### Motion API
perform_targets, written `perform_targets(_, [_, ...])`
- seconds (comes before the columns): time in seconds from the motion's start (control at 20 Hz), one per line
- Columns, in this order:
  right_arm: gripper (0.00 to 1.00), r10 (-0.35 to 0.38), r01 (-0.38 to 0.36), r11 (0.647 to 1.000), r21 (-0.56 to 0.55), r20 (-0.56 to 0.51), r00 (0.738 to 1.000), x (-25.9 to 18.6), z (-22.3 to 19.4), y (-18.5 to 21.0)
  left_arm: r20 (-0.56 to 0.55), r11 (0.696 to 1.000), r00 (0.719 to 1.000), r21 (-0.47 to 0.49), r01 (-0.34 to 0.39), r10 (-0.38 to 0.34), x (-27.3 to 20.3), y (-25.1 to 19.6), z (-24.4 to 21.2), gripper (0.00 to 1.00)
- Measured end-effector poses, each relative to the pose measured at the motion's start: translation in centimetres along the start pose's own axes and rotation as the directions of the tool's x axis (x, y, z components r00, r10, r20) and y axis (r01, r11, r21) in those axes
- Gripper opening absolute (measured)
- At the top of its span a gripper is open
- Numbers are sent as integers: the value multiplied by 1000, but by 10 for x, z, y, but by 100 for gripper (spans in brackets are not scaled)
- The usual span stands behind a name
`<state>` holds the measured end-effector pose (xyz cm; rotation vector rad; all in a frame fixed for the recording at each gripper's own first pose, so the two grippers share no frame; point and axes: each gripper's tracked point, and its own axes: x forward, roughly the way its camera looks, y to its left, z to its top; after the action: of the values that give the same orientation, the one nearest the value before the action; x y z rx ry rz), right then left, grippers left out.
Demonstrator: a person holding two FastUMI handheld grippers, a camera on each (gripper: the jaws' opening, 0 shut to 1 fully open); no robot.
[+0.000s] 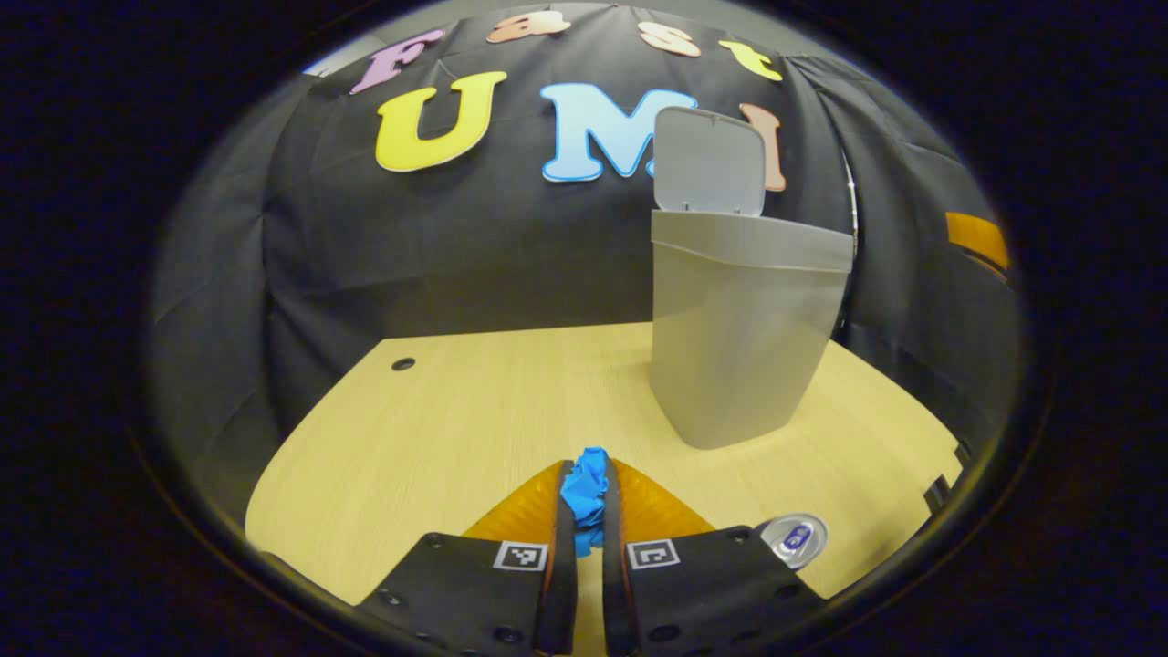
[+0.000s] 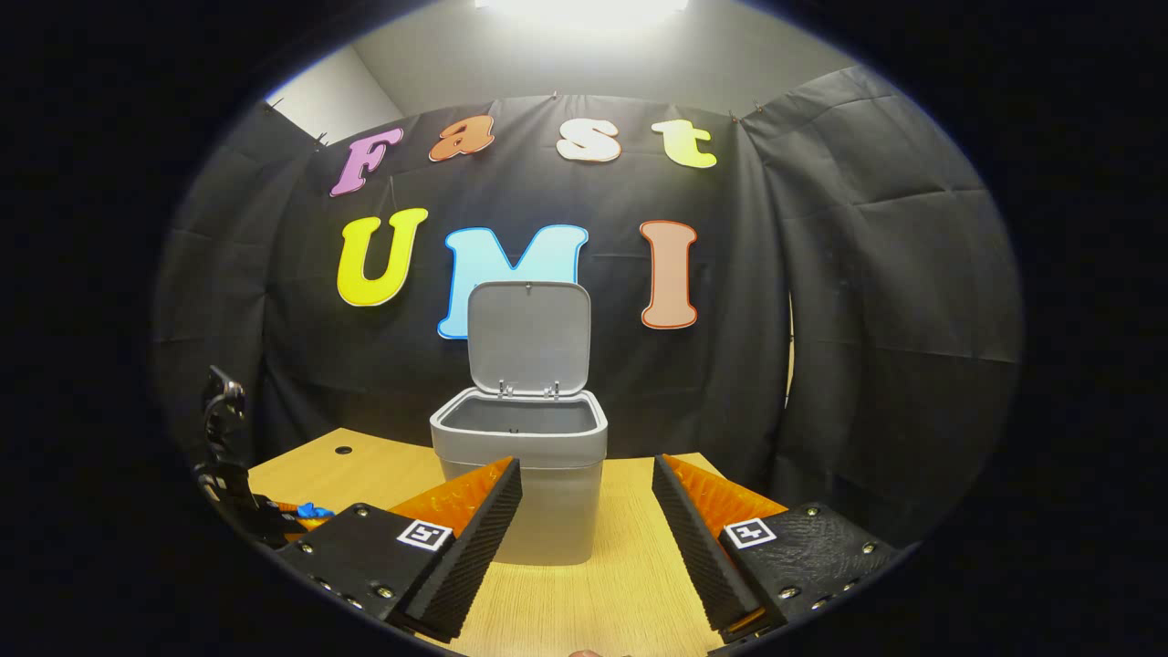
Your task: Press the lid of the desktop garbage bin to open it, pick up the crumpled paper on the desktop and throw it into the bin, then pick up the pop can on the desktop and drop it into the bin, and finally close the garbage bin lid.
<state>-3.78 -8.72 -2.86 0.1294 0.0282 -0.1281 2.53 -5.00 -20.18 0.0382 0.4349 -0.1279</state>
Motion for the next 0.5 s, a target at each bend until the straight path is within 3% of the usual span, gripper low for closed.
perform_targets(0.5, [93,-46,46,999,20,-25,999,11,-4,-22,183,995,979,-31,99,-91,17,-49,113,20])
